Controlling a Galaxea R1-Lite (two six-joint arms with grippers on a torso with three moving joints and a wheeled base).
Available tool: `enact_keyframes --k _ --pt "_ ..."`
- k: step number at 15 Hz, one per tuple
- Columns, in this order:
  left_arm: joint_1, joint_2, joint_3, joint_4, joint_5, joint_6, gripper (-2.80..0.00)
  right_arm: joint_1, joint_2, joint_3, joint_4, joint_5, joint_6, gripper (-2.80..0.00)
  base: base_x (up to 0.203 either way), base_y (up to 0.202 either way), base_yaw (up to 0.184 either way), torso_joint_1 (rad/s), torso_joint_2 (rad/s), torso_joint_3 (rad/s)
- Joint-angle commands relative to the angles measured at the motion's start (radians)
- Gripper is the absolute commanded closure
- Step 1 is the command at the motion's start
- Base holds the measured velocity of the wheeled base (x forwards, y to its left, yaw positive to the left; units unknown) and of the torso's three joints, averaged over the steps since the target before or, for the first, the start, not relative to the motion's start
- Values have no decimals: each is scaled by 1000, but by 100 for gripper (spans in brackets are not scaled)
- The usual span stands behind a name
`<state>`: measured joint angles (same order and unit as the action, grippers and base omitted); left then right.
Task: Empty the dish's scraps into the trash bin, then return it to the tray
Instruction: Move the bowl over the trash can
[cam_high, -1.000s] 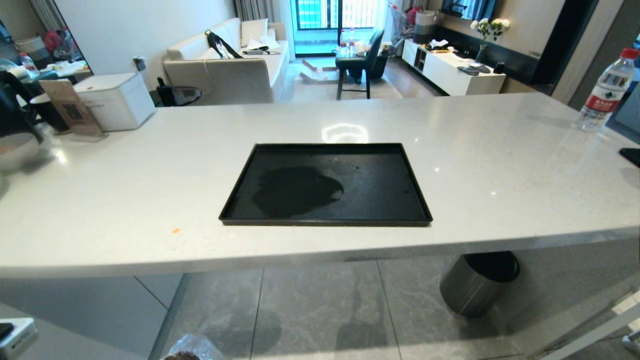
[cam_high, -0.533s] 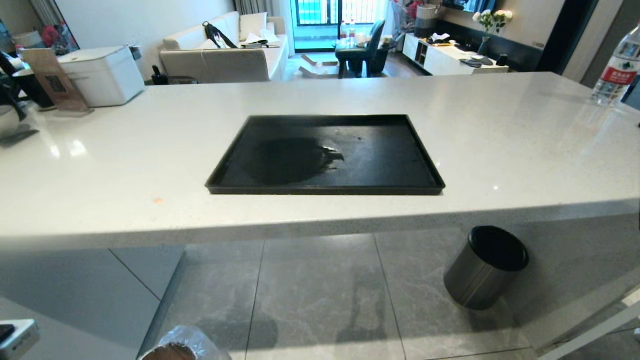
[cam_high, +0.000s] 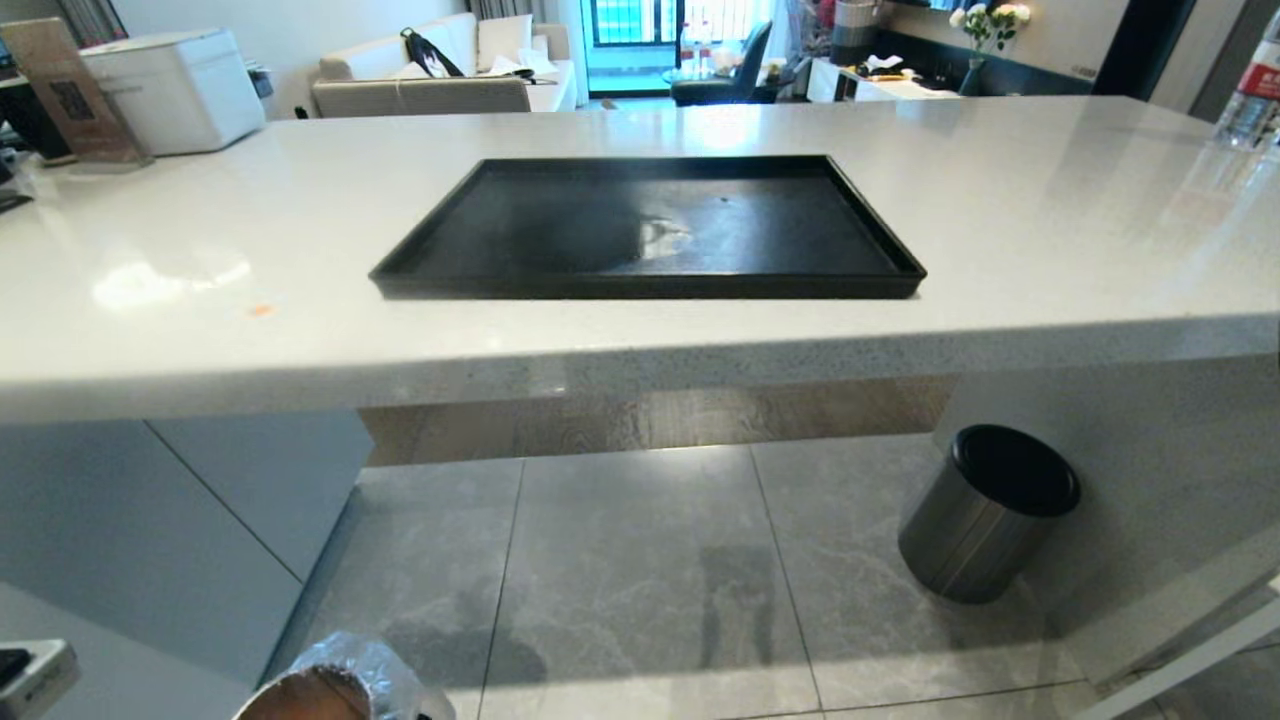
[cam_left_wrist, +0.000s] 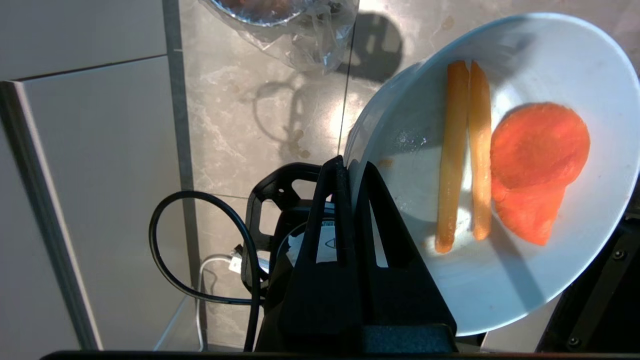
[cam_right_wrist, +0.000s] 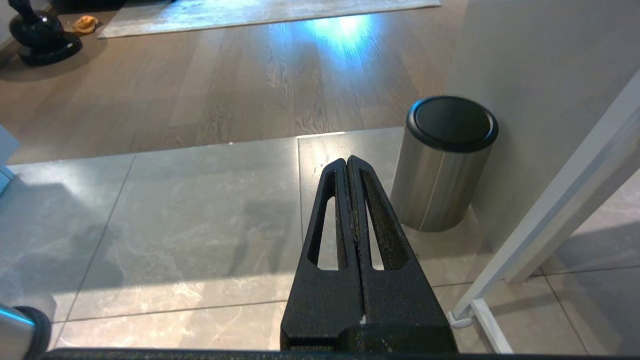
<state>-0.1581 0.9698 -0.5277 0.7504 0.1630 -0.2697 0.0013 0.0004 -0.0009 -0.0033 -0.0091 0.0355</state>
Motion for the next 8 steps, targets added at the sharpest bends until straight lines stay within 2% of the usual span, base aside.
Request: enact_keyframes --k 1,2,8 --pt "0 0 0 4 1 -2 0 0 1 1 0 0 0 0 0 0 0 2 378 422" --pt "0 0 0 4 1 -2 0 0 1 -1 -1 0 0 0 0 0 0 -2 122 161" --pt "2 -3 0 4 1 -5 0 0 0 1 0 0 0 0 0 0 0 0 0 0"
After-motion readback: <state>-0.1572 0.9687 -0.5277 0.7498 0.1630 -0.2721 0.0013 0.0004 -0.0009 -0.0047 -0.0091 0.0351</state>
